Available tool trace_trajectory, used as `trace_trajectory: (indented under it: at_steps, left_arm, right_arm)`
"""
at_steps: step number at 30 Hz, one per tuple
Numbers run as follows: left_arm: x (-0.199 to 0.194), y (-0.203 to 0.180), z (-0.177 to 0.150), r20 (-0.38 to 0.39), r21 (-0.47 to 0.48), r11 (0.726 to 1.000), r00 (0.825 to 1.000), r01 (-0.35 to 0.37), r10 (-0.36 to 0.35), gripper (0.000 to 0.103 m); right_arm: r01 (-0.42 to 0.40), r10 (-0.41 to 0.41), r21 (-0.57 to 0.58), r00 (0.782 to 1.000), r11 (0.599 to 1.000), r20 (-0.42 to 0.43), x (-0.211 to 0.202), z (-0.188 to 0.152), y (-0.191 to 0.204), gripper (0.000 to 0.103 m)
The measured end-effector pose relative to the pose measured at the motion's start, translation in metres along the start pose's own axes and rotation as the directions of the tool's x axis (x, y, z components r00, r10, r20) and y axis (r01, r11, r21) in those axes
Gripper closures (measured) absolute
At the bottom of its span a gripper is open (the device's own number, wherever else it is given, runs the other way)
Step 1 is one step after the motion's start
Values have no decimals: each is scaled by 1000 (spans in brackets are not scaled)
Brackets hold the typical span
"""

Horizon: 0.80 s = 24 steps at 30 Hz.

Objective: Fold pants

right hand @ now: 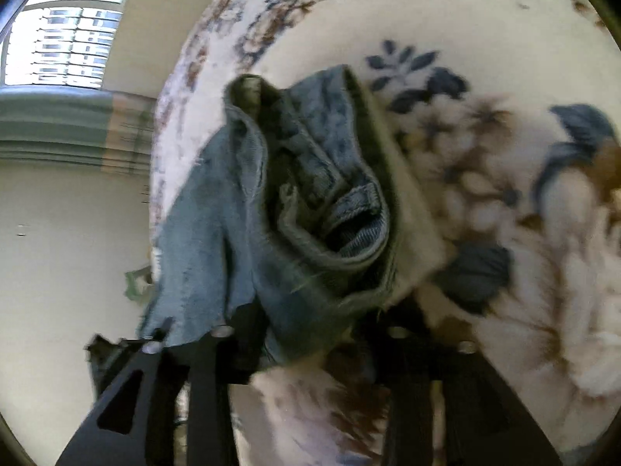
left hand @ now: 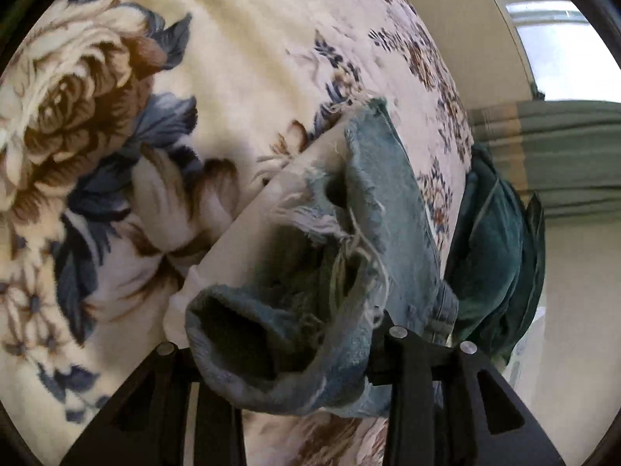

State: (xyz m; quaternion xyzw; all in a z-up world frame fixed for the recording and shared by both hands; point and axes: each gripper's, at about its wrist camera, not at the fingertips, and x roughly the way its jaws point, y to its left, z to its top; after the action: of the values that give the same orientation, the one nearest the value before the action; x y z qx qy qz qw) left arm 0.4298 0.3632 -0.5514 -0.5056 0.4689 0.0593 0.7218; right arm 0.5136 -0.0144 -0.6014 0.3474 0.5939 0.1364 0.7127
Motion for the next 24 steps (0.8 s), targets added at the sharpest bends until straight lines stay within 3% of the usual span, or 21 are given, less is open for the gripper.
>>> trace_trajectory:
  at_steps: [2,4,5,6,9,10,11,14,16,19,21,24]
  left_arm:
    - [-5,-7,-3,-4,38,999,1000,-27,27,64]
    - [-15,-16,-7,4,95,992,997,-78,78,52]
    - [-21,-21,-10,13,127,985,993,-118,117,40]
    - [-29,-26,-15,30,167,970,984,-180,177,29]
    - [-46,-39,-28,68,259,923,959,-283,275,26]
    - [-51,-43,-32,78,288,905,949,-313,304,23]
    - [-57,-52,-40,95,334,870,932,-362,351,17]
    - [-78,-74,-61,149,430,787,895,-442,421,16]
    - [-93,-90,-74,195,472,743,879,-474,436,16]
    - [-118,-119,-95,270,523,667,845,-531,461,16]
    - [-144,-137,-111,319,536,642,836,-548,447,16]
    - [-178,-157,-130,360,546,631,835,-550,416,16]
  right_arm:
    - [68,-68,-27,998,997,4,-10,-4,1,50]
    - [141,-140,-71,990,987,21,-25,-9,7,42]
    - [179,-177,-89,984,980,29,-32,-11,11,34]
    - [226,-223,-112,974,968,40,-39,-13,17,26]
    - [338,-326,-187,941,922,93,-66,-23,43,7]
    - [371,-354,-209,928,905,115,-75,-27,51,6]
    - [410,-386,-235,911,881,143,-83,-30,62,3]
    - [513,-462,-293,857,807,229,-116,-49,94,0]
    - [562,-485,-328,825,759,291,-140,-64,118,0]
    - [601,-489,-359,795,714,358,-176,-86,145,0]
    - [618,-484,-376,781,690,395,-200,-101,160,0]
    - [627,-462,-391,771,674,439,-245,-128,180,0]
